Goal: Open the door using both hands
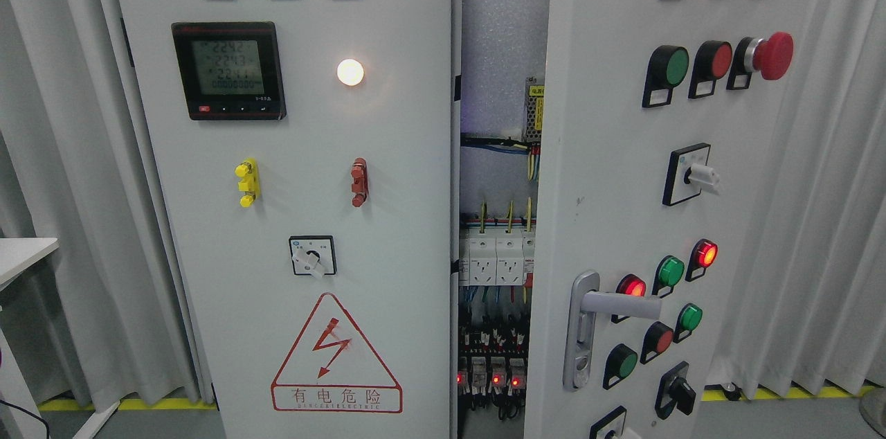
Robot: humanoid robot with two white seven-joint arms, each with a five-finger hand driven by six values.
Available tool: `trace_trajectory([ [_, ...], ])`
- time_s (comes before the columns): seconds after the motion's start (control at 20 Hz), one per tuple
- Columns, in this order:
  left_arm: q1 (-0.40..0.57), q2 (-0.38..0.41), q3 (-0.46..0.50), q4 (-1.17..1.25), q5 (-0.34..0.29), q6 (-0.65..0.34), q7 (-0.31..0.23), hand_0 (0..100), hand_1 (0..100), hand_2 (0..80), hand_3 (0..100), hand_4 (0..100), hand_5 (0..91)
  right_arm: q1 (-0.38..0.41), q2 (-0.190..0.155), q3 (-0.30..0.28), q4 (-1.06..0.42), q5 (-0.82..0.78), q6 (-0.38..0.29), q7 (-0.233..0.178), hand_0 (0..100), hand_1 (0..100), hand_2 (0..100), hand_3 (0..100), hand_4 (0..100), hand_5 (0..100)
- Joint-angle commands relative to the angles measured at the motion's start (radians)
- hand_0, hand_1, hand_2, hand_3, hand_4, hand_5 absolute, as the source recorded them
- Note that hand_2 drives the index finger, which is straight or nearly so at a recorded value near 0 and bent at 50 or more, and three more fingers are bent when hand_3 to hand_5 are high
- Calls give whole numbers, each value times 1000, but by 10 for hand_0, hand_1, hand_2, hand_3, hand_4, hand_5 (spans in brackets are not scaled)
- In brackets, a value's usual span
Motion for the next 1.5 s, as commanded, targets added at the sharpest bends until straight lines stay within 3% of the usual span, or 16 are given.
trace_trajectory([
  [0.0, -4, 6, 1, -1, 0, -1, -2, 296, 0, 27, 27, 38, 0, -12, -5, 0, 0, 0, 0, 4, 218, 0, 0, 0, 0, 0],
  [0.25, -4, 0, -3, -5, 0, -10, -5, 295, 0, 27, 27, 37, 0, -12, -5, 0, 0, 0, 0, 4, 218, 0, 0, 0, 0, 0],
  [0.35, -1, 9, 2, -33, 2, -46, -61, 295, 0, 27, 27, 37, 0, -12, -5, 0, 0, 0, 0, 4, 218, 0, 0, 0, 0, 0],
  [0.55, 100, 63, 4, -358, 10, -83, -345, 295, 0, 27, 27, 37, 0, -12, -5, 0, 0, 0, 0, 2, 218, 0, 0, 0, 0, 0],
  [0.7, 108, 83, 4, -470, 10, -86, -564, 295, 0, 27, 27, 37, 0, -12, -5, 0, 0, 0, 0, 2, 218, 0, 0, 0, 0, 0],
  [0.75, 117, 110, 4, -529, 11, -91, -610, 295, 0, 27, 27, 37, 0, -12, -5, 0, 0, 0, 0, 4, 218, 0, 0, 0, 0, 0],
  [0.85, 162, 149, 4, -680, 23, -118, -625, 295, 0, 27, 27, 37, 0, -12, -5, 0, 0, 0, 0, 2, 218, 0, 0, 0, 0, 0],
  [1.05, 338, 179, -15, -1128, 31, -146, -637, 295, 0, 27, 27, 38, 0, -12, -5, 0, 0, 0, 0, 2, 218, 0, 0, 0, 0, 0],
  [1.25, 427, 210, -59, -1428, 54, -148, -739, 295, 0, 27, 27, 37, 0, -12, -5, 0, 0, 0, 0, 2, 218, 0, 0, 0, 0, 0],
  [1.45, 444, 311, -124, -1616, 294, -139, -775, 295, 0, 27, 27, 38, 0, -12, -5, 0, 0, 0, 0, 4, 218, 0, 0, 0, 0, 0],
])
